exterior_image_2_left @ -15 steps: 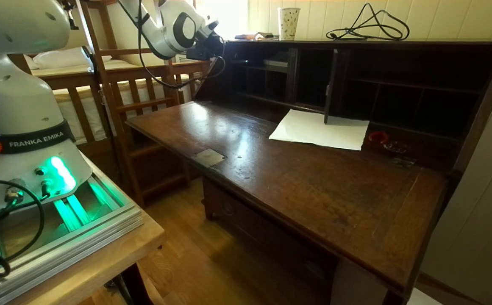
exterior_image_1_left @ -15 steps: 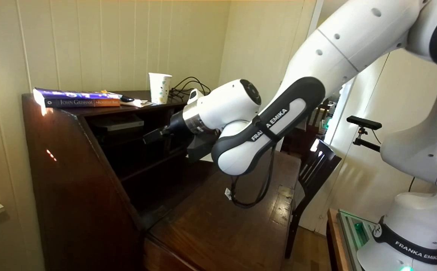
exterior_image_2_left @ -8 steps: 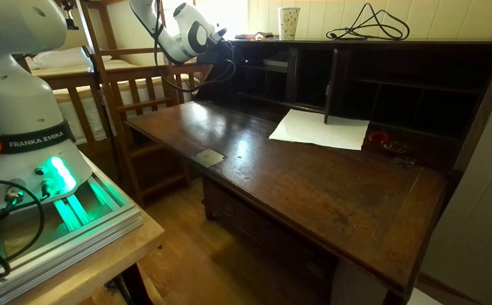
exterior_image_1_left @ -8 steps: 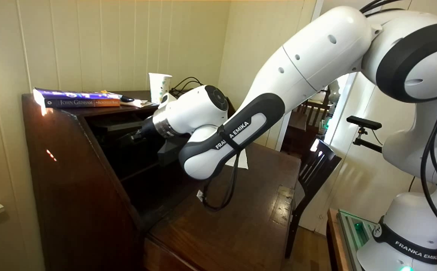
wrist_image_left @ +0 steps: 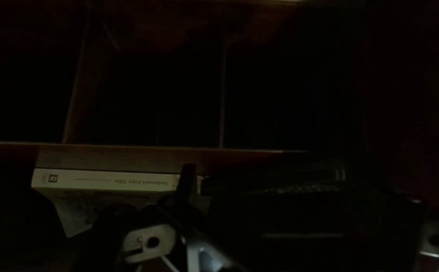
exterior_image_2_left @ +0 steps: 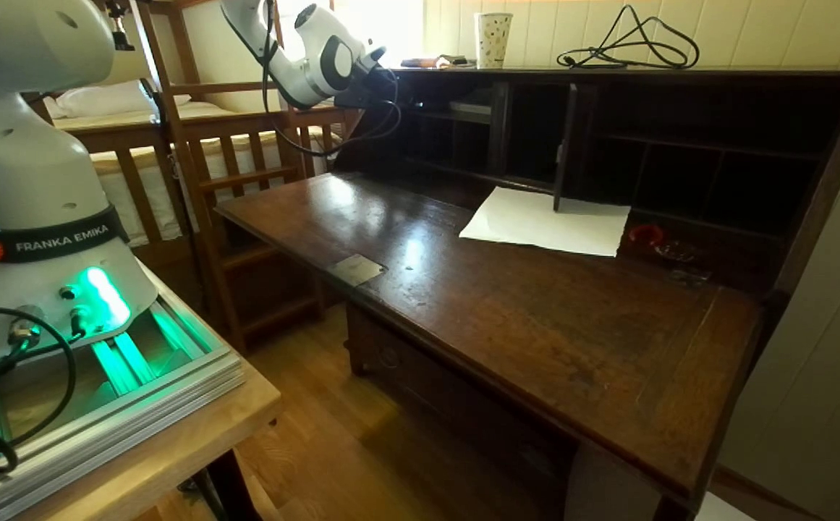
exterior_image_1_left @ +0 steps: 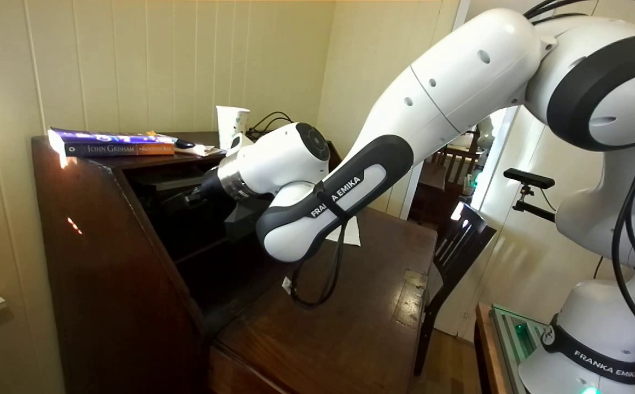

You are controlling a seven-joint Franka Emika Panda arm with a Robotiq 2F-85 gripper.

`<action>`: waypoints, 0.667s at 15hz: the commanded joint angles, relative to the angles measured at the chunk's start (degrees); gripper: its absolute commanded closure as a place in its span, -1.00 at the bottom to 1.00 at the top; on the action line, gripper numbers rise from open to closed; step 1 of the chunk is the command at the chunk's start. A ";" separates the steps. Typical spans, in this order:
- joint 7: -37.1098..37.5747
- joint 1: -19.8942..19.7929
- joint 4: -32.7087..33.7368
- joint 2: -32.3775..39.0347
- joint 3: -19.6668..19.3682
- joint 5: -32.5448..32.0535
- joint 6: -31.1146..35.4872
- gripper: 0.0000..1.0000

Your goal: Put the remote on top of the dresser

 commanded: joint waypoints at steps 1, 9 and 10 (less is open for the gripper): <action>0.73 -0.58 2.80 -1.21 1.40 0.25 0.17 -1.00; 1.37 -1.12 7.71 -5.16 1.19 2.02 -1.37 -1.00; 1.49 -1.28 8.45 -5.98 1.18 2.15 -1.87 -1.00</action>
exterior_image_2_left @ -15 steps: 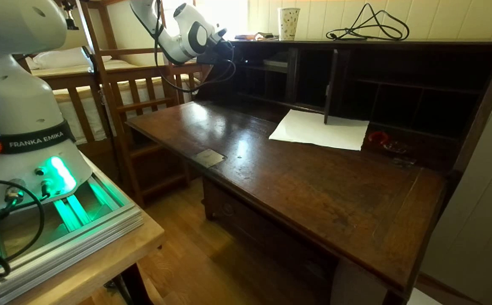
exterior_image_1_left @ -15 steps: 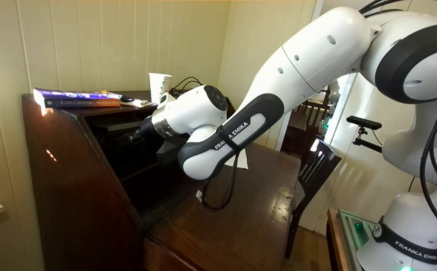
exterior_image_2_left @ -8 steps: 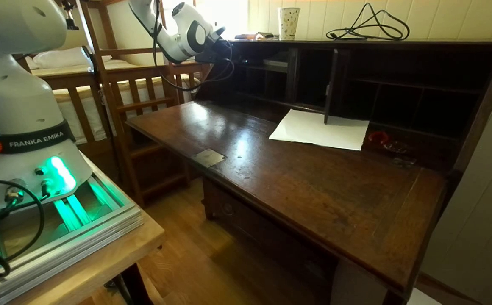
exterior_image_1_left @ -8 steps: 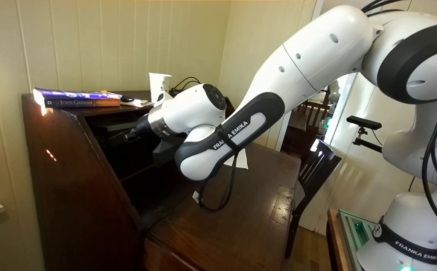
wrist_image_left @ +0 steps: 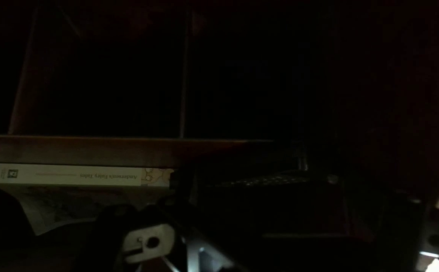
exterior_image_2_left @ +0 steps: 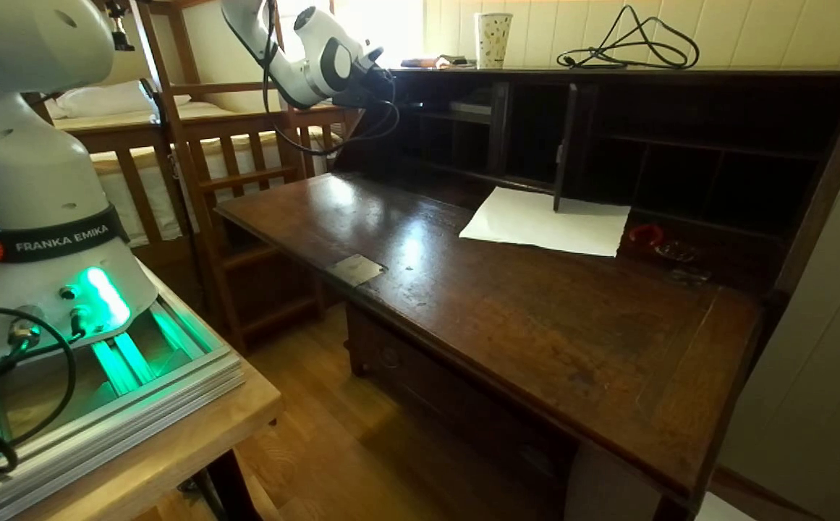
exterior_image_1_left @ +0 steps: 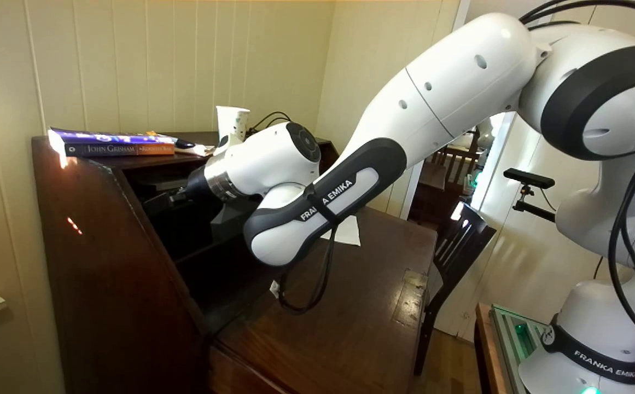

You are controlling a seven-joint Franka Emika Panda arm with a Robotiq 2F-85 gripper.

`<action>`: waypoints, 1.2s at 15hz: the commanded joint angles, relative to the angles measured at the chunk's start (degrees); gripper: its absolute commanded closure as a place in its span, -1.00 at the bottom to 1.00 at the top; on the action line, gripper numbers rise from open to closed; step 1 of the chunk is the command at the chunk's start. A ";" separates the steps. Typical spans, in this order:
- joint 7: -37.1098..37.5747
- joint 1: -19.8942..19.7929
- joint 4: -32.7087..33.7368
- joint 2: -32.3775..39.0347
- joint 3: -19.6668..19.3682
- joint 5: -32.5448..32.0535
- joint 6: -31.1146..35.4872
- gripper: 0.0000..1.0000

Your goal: Put the remote on top of the dresser

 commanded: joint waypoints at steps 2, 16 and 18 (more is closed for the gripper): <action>1.75 -0.78 5.96 -5.59 -0.62 1.60 -1.90 -1.00; 8.13 16.11 3.58 -20.35 -28.74 20.60 -10.99 -1.00; 10.52 20.80 -1.24 -22.84 -34.01 22.61 -12.80 -1.00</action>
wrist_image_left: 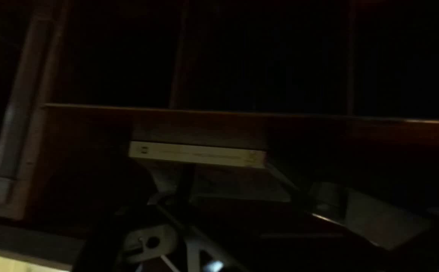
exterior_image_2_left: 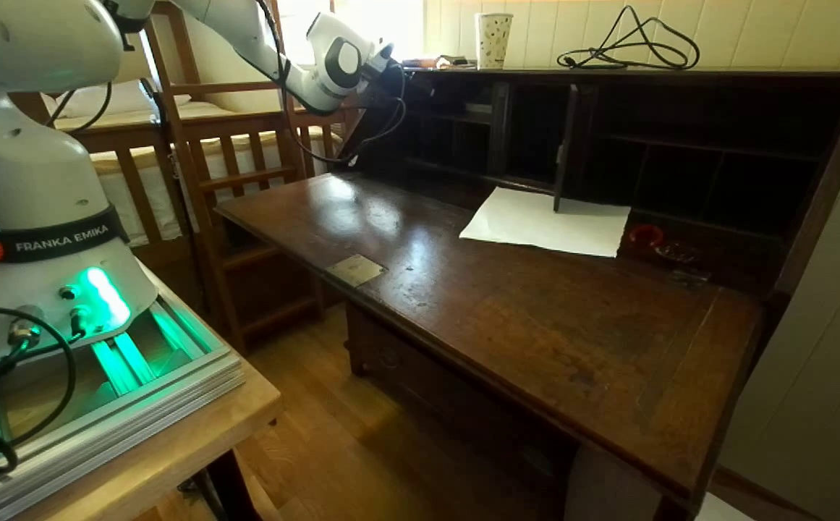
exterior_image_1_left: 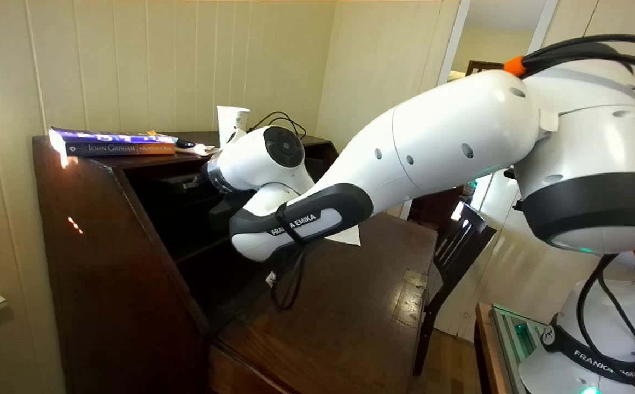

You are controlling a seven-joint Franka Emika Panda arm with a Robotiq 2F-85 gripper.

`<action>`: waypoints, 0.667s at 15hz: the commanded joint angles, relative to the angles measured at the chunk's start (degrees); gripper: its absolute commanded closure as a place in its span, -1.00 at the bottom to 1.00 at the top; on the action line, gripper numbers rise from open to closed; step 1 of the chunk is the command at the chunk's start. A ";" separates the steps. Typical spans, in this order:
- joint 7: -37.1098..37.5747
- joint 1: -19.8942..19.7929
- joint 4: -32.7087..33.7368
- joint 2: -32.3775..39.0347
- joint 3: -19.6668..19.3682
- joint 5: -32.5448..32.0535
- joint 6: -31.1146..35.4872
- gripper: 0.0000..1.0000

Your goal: Put the remote on top of the dresser

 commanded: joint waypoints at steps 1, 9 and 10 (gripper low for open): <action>3.11 5.79 -6.81 -3.11 -6.15 3.06 -0.89 -1.00; -0.78 7.93 -15.52 12.44 5.51 -2.10 15.47 -1.00; -0.75 8.13 -16.20 13.67 6.15 -2.49 16.38 -1.00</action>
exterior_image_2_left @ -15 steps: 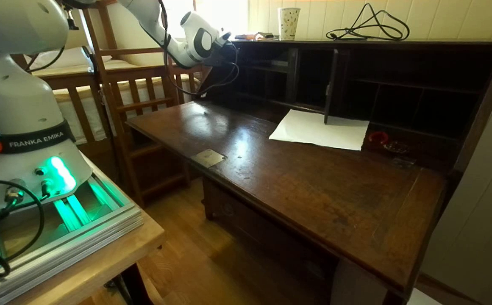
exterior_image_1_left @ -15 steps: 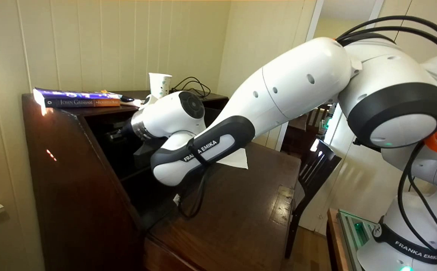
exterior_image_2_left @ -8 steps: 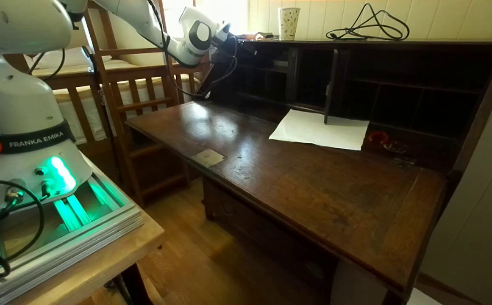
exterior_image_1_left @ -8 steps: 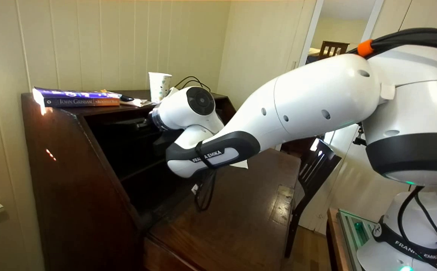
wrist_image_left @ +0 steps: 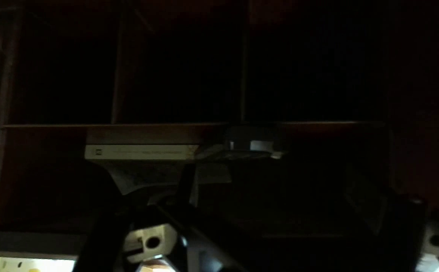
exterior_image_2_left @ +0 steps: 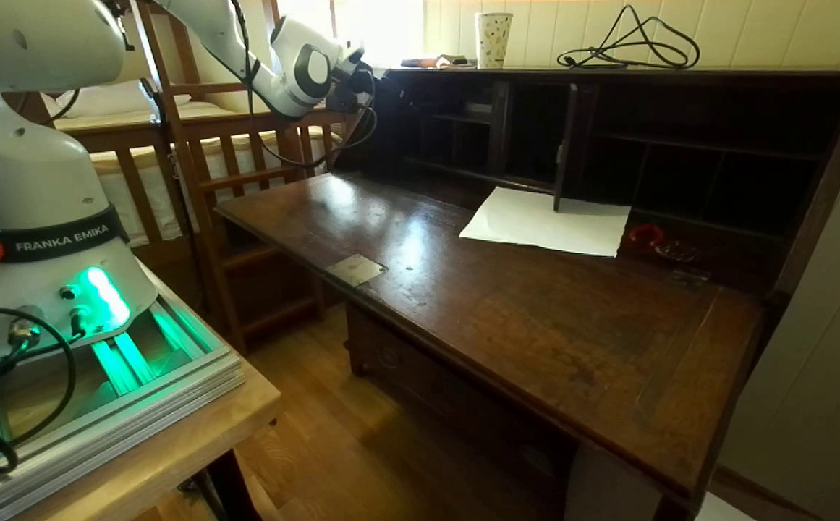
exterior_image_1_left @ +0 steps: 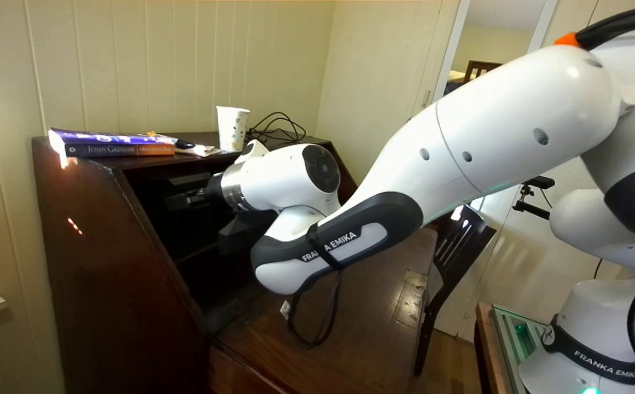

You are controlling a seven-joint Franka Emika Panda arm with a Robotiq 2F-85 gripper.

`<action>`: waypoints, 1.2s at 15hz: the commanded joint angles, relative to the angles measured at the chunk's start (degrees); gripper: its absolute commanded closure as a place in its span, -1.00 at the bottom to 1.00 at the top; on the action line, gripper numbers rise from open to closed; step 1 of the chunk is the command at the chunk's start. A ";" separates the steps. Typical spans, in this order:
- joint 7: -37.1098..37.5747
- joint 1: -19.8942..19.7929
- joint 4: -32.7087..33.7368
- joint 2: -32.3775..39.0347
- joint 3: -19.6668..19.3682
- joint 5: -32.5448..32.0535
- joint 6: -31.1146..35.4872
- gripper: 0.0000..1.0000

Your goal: Put the remote on top of the dresser

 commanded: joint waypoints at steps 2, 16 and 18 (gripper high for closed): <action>-1.21 1.48 -5.28 7.60 2.14 -2.31 3.88 -1.00; 2.43 -5.59 -1.56 7.11 6.35 -1.39 -0.06 -1.00; 3.32 -5.00 -0.31 5.44 4.64 -0.29 -1.25 -1.00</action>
